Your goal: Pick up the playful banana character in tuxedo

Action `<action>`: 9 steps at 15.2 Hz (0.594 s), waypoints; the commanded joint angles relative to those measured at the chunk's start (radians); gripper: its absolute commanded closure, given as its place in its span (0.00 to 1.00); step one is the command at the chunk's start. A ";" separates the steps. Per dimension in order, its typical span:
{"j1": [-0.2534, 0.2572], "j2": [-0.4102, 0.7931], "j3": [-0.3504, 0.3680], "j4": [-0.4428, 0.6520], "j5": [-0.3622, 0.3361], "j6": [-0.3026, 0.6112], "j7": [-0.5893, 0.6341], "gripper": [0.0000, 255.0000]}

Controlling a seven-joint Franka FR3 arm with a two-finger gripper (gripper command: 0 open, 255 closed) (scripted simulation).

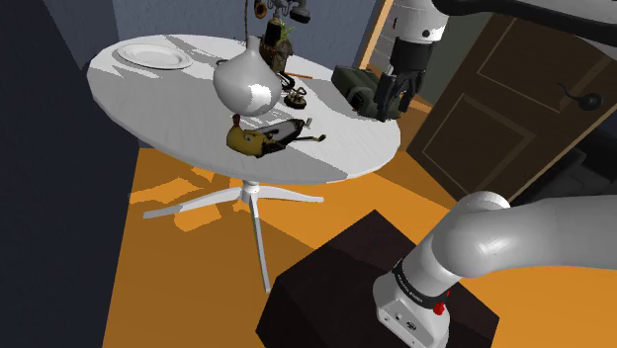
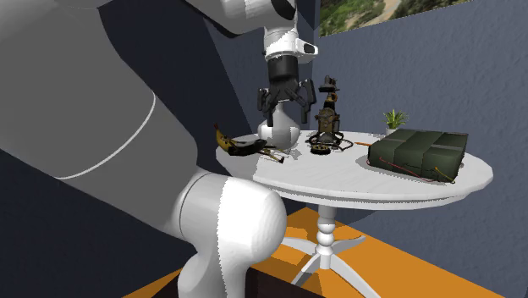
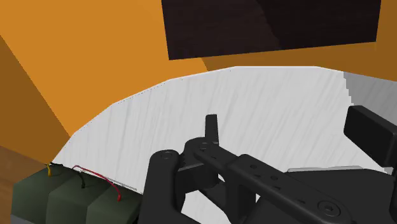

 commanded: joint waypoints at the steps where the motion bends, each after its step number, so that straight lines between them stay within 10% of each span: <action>1: 0.000 0.000 0.000 0.000 0.000 0.000 0.000 0.00; 9: 0.161 0.222 -0.004 0.086 -0.079 0.190 -0.398 0.00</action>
